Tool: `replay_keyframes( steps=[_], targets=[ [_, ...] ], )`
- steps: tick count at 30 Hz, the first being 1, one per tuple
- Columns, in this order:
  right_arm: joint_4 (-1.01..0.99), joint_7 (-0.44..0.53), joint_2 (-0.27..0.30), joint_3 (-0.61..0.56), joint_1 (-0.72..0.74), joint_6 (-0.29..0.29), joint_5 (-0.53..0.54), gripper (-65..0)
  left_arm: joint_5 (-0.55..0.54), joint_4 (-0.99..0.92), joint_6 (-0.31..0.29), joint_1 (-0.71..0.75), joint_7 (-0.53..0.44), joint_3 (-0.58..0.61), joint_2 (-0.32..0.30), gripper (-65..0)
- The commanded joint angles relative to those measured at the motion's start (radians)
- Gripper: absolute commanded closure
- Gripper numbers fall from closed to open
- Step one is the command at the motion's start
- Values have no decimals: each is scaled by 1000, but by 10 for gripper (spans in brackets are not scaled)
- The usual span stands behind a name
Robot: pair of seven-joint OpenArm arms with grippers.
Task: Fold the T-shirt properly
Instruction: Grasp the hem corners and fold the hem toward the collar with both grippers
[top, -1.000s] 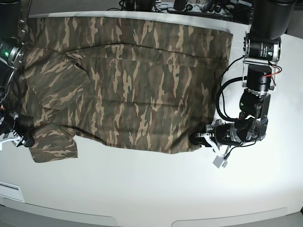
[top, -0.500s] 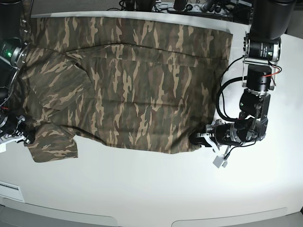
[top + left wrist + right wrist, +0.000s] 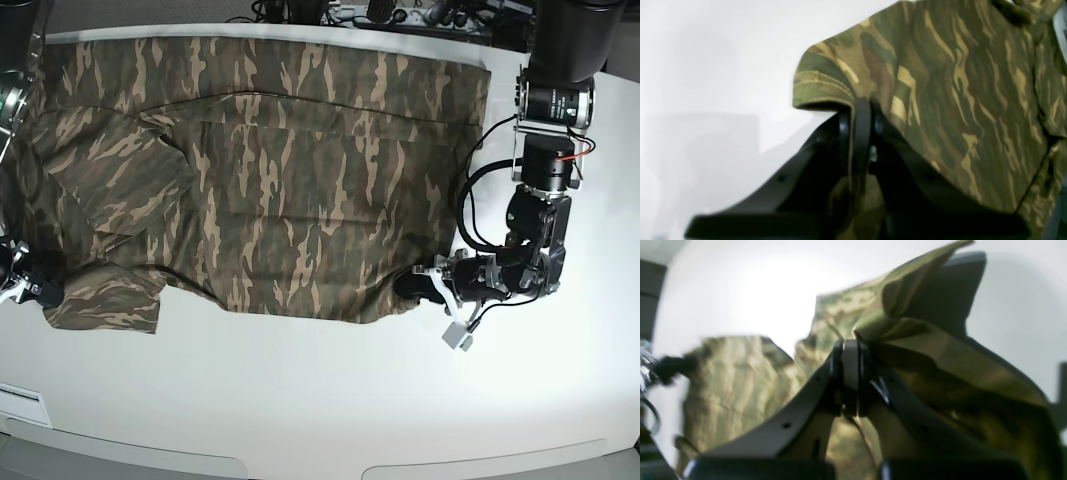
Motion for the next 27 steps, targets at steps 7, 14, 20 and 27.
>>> replay_keyframes(
  steps=[7, 14, 20, 27],
  targets=[
    [201, 1, 72, 0, -114, 7, 25, 0, -9, 109, -27, -26, 86, 0, -17, 0],
    [389, 1, 117, 0, -259, 7, 22, 0, -10, 237, -27, -23, 115, 0, -81, 0],
    [423, 1, 145, 3, -301, 7, 21, 0, -43, 335, -28, 21, 115, 0, -129, 0],
    [423, 0, 181, 3, -301, 7, 22, 0, -43, 442, -54, 102, 115, 0, -159, 0]
  ],
)
